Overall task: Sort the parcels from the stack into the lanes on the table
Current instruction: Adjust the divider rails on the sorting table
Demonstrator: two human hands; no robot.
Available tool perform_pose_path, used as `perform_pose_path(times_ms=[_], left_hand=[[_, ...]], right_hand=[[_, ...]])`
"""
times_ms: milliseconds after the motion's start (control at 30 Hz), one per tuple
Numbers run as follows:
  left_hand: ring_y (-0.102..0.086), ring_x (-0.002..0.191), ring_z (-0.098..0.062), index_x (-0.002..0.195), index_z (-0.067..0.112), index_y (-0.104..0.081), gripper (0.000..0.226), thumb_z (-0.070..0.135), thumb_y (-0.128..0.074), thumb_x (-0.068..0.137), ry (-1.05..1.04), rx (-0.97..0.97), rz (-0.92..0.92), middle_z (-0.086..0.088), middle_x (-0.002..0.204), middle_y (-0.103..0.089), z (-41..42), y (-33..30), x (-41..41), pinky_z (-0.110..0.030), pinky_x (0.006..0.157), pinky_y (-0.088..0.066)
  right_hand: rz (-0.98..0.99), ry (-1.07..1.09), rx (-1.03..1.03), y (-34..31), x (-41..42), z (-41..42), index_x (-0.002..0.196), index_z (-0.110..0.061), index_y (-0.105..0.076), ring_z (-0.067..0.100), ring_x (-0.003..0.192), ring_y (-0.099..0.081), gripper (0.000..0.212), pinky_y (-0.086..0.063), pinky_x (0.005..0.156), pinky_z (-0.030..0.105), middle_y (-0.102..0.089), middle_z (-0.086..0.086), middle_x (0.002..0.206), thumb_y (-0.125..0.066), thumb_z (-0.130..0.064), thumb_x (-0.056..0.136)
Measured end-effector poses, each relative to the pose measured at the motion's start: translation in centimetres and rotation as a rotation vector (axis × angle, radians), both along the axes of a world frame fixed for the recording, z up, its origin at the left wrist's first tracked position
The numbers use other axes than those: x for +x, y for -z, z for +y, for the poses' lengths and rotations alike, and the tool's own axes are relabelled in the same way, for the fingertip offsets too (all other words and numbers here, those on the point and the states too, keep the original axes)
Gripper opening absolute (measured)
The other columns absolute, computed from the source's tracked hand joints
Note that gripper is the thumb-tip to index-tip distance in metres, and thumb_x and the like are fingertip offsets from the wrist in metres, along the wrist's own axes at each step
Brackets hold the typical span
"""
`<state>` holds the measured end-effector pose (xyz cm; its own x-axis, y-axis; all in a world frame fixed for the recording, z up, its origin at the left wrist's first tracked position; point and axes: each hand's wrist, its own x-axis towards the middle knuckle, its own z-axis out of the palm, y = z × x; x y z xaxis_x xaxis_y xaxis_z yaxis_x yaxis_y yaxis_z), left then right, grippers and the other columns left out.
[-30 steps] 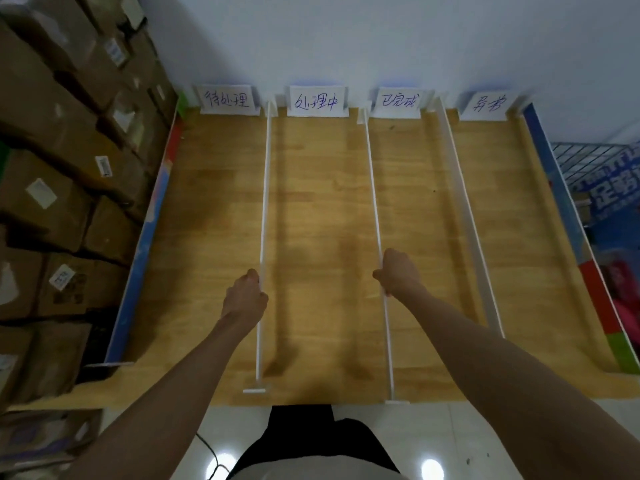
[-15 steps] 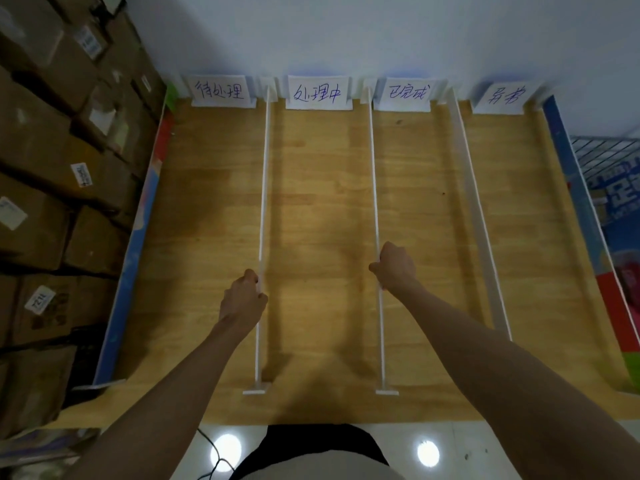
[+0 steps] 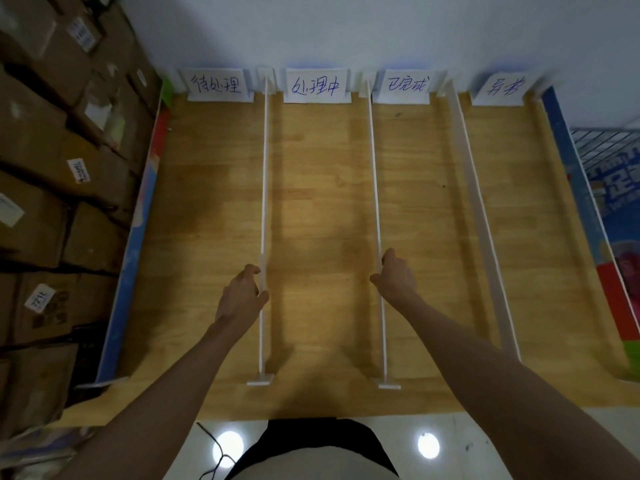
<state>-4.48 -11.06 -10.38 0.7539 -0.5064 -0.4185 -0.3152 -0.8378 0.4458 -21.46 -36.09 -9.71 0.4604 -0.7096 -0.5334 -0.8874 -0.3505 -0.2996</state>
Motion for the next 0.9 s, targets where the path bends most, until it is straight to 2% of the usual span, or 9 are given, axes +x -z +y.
perform_pose_path(times_ms=[133,267,367,567,767,833,900], left_hand=[[-0.061,0.076,-0.02,0.131,0.017,-0.048,0.048,0.016,-0.066,0.086,-0.026,0.008,-0.012,0.004,0.078,-0.059,0.4,-0.1,0.1,-0.037,0.069,-0.055],[-0.062,0.079,-0.023,0.134,0.019,-0.043,0.05,0.017,-0.063,0.089,-0.017,0.02,-0.003,-0.002,0.088,-0.061,0.7,-0.2,0.6,-0.042,0.072,-0.057],[-0.062,0.076,-0.022,0.138,0.021,-0.039,0.053,0.014,-0.061,0.091,-0.009,0.011,-0.006,-0.002,0.088,-0.061,0.7,-0.1,0.5,-0.043,0.071,-0.057],[-0.062,0.079,-0.023,0.142,0.022,-0.036,0.055,0.012,-0.06,0.093,0.012,0.006,-0.007,-0.004,0.091,-0.062,0.1,0.0,0.5,-0.046,0.073,-0.057],[-0.062,0.094,-0.031,0.146,0.023,-0.031,0.061,0.026,-0.062,0.093,0.007,0.021,0.007,-0.01,0.111,-0.062,0.2,-0.5,0.1,-0.045,0.083,-0.054],[-0.061,0.097,-0.032,0.15,0.027,-0.026,0.069,0.025,-0.064,0.092,0.025,0.033,0.02,-0.01,0.117,-0.059,0.6,-0.6,-0.3,-0.045,0.083,-0.053],[-0.062,0.094,-0.03,0.152,0.03,-0.021,0.077,0.021,-0.064,0.09,0.056,0.042,0.019,-0.009,0.116,-0.059,1.0,-0.4,-0.6,-0.045,0.08,-0.054]], right_hand=[[-0.037,0.02,-0.037,-0.2,-0.1,-0.3,0.115,-0.007,-0.045,0.035,0.096,-0.061,0.032,-0.048,0.071,0.041,-0.058,0.015,0.111,-0.064,-0.014,0.091],[-0.032,0.015,-0.045,-0.3,-0.2,-0.5,0.117,-0.007,-0.046,0.034,0.097,-0.061,0.028,-0.047,0.072,0.039,-0.058,0.015,0.112,-0.06,-0.012,0.093],[-0.021,-0.001,-0.043,-0.2,-0.2,-0.4,0.117,-0.008,-0.046,0.033,0.095,-0.061,0.026,-0.045,0.07,0.038,-0.059,0.015,0.112,-0.058,-0.01,0.094],[-0.017,0.021,-0.043,-0.4,-0.3,-0.6,0.117,-0.008,-0.046,0.034,0.097,-0.061,0.026,-0.052,0.077,0.044,-0.06,0.015,0.111,-0.057,-0.01,0.094],[-0.034,0.034,-0.005,-1.1,-1.4,0.1,0.127,-0.007,-0.039,0.037,0.106,-0.061,0.047,-0.051,0.081,0.043,-0.058,0.017,0.12,-0.066,-0.024,0.092],[-0.02,0.016,0.014,-1.1,-1.9,0.6,0.131,-0.007,-0.036,0.037,0.106,-0.061,0.056,-0.051,0.079,0.042,-0.057,0.017,0.12,-0.069,-0.022,0.088],[-0.006,0.001,0.023,-1.0,-2.4,0.9,0.127,-0.008,-0.036,0.036,0.101,-0.062,0.051,-0.05,0.074,0.04,-0.058,0.017,0.117,-0.068,-0.016,0.087]])
